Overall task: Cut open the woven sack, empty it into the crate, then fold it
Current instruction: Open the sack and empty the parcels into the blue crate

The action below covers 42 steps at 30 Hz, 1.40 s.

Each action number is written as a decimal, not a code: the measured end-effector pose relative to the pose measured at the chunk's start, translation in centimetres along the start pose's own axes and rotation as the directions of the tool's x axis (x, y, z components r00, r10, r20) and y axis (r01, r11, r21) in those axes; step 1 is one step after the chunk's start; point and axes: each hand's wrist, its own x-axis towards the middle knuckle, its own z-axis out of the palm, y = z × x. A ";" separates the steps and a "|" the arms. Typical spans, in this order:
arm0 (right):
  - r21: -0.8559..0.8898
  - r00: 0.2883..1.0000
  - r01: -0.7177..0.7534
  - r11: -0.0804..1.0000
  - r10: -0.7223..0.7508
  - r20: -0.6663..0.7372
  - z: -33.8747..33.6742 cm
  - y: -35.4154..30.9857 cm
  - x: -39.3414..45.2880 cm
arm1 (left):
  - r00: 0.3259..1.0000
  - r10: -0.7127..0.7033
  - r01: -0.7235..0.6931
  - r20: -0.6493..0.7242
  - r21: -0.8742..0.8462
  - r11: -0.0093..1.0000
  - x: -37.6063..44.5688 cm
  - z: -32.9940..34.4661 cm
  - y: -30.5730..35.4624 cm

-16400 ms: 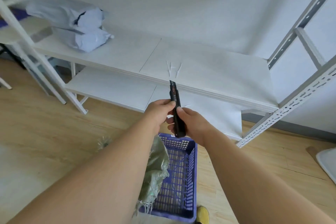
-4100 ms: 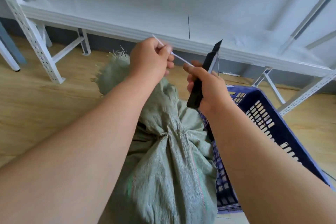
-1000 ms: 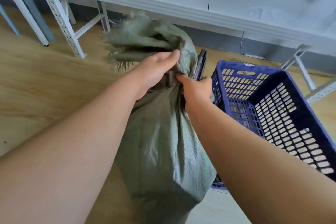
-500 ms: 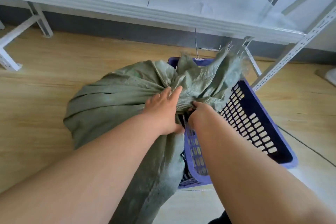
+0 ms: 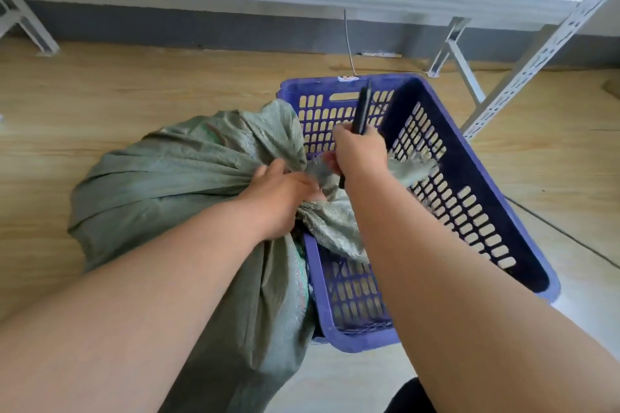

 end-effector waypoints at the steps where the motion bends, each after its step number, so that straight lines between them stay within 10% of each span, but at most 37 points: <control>1: -0.181 0.996 0.040 0.983 -0.025 0.087 0.7 0.6 0.2 | 1.000 -0.014 0.013 -0.019 -0.022 1.000 0.0 0.3 -0.2; 7: -0.570 0.931 -0.069 0.818 0.259 0.258 0.2 3.4 0.7 | 0.991 -0.038 0.027 -0.127 -0.081 0.996 -0.8 0.6 -0.3; 11: -0.655 0.968 0.154 0.740 0.018 0.248 0.8 2.8 0.2 | 0.989 -0.118 0.117 -0.086 -0.022 0.993 -0.8 1.2 -0.7; 17: -0.451 0.927 0.304 0.839 -0.152 0.342 3.5 0.9 -1.7 | 0.971 -0.240 0.175 0.004 -0.699 0.693 -1.7 -2.8 -3.4; 20: -0.470 0.924 0.252 0.846 -0.065 0.377 3.5 1.8 -2.5 | 0.888 -0.367 0.331 -0.278 -0.170 0.928 -2.6 -3.6 -6.2; 22: -0.488 0.928 0.232 0.841 -0.041 0.372 3.3 2.5 -2.7 | 0.933 -0.361 0.360 0.009 0.043 0.932 -3.4 -3.4 -7.4; 24: -0.498 0.930 0.232 0.836 -0.041 0.365 3.4 3.0 -2.9 | 0.912 -0.327 0.362 0.247 -0.113 0.925 -4.3 -3.1 -8.7; 26: -0.502 0.938 0.234 0.832 -0.058 0.342 3.4 3.3 -2.9 | 0.911 -0.406 0.400 0.079 -0.414 0.818 -5.9 -3.5 -10.1; 29: -0.597 0.954 0.257 0.760 -0.101 0.282 4.1 3.6 -2.6 | 0.627 -0.717 0.632 -0.304 -0.340 0.696 -8.3 -4.1 -14.5; 32: -0.720 0.969 0.245 0.649 -0.139 0.205 5.8 3.6 -3.1 | 0.423 -0.905 0.869 -0.035 -0.269 0.416 -12.0 -4.3 -17.9; 36: -0.784 0.975 0.214 0.583 -0.181 0.132 7.5 3.0 -5.1 | 0.525 -0.824 0.839 0.215 -0.295 0.457 -13.9 -2.1 -18.9; 42: -0.815 0.921 0.273 0.512 -0.383 0.068 8.7 2.4 -8.0 | 0.518 -0.841 0.653 0.157 -0.708 0.269 -14.0 1.9 -21.3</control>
